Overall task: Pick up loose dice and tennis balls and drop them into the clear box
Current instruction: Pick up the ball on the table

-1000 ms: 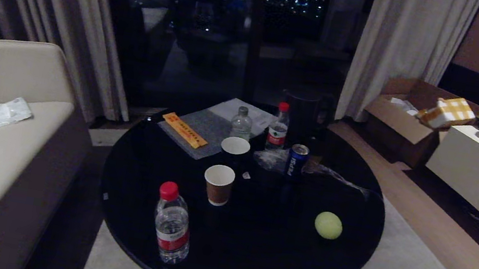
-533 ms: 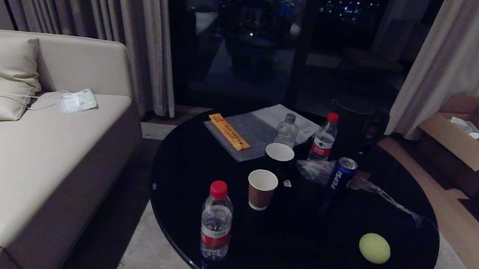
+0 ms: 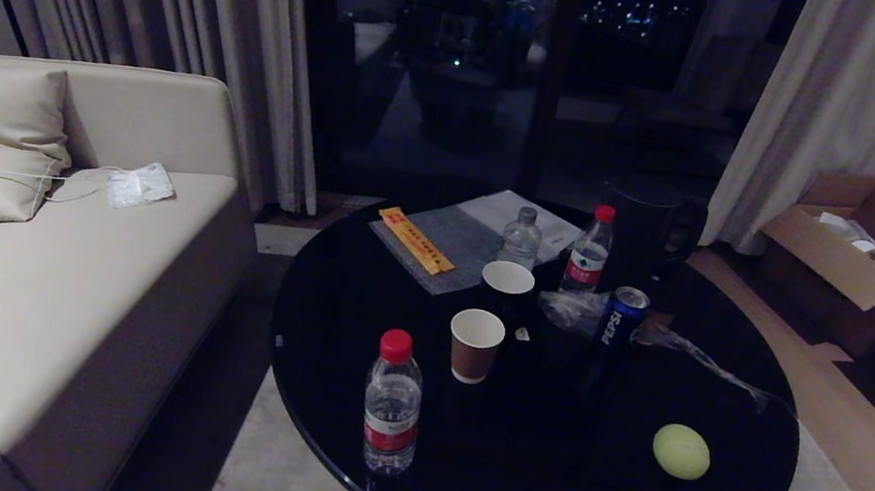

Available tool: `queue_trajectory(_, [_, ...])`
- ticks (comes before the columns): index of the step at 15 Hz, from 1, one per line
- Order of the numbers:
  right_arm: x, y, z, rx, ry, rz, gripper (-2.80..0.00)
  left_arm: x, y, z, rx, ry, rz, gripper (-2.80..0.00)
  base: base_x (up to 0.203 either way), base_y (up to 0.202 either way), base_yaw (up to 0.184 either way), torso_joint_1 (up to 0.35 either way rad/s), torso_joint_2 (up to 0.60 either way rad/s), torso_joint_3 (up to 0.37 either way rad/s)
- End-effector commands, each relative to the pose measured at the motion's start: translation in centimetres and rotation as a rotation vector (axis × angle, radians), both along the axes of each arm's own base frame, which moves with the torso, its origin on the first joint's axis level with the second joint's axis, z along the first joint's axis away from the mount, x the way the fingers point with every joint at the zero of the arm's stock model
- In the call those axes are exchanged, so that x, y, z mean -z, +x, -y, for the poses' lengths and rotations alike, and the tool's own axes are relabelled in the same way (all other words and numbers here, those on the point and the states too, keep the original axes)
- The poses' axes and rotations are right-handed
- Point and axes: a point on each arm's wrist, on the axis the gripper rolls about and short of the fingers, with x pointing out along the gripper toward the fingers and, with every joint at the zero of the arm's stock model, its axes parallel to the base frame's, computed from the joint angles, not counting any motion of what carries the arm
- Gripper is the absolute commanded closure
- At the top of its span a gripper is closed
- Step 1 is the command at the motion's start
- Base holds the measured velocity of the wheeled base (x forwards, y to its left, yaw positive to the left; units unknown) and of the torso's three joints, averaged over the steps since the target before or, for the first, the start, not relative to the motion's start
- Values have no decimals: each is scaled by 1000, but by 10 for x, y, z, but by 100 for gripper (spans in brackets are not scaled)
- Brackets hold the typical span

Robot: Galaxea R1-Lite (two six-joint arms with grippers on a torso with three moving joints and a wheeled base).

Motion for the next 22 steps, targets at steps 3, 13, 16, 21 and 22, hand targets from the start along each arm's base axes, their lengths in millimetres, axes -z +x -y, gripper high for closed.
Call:
queue_trajectory(3, [0,0,0,0,0,-3,0,1,0,0,0,-2,-4,0,101,0,-1,1,2,3])
queue_trajectory(13, [0,0,0,-2,1,-3,0,0,0,0,0,-2,-3,0,42,0,0,1,1,-30])
queue_trajectory(16, [0,0,0,-3,1,-3,0,0,0,0,0,-2,-1,0,0,0,0,0,1,-188])
queue_trajectory(21, [0,0,0,-3,1,-3,0,1,0,0,0,-3,-4,0,0,0,0,2,-1,-195])
queue_trajectory(22, [0,0,0,-5,1,-3,0,0,0,0,0,-2,-2,0,0,0,0,-2,2,-203])
